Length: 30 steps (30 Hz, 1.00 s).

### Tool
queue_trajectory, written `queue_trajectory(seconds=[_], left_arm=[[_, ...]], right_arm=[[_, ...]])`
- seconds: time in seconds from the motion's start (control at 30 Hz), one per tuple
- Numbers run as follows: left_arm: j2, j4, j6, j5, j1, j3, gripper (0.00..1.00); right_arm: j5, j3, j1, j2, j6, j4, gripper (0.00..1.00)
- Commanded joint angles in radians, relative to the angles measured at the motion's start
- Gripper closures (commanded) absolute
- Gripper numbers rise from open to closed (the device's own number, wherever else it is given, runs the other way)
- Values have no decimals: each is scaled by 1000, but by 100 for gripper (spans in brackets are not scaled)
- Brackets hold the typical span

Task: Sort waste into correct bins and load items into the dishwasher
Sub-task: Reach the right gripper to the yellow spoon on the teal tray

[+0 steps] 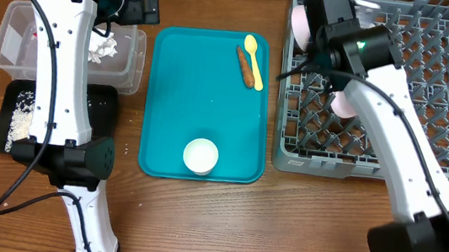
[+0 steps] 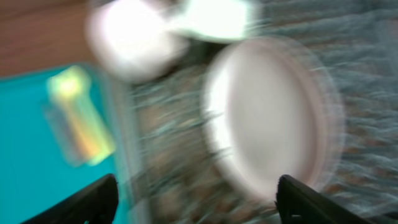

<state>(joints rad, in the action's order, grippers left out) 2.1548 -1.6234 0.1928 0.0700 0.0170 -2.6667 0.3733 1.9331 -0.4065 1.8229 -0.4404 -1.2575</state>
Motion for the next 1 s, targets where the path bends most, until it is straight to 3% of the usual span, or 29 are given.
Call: queue_trajectory(seconds=[0.0, 0.3, 0.97], left_arm=[[-17, 2, 10, -7, -3, -18, 0], [-17, 2, 10, -7, -3, -18, 0], [-17, 78, 17, 12, -3, -18, 0]], right_arm=[[-345, -27, -34, -13, 71, 8, 23], [-607, -211, -78, -13, 70, 98, 30], [-565, -245, -91, -14, 75, 145, 32]])
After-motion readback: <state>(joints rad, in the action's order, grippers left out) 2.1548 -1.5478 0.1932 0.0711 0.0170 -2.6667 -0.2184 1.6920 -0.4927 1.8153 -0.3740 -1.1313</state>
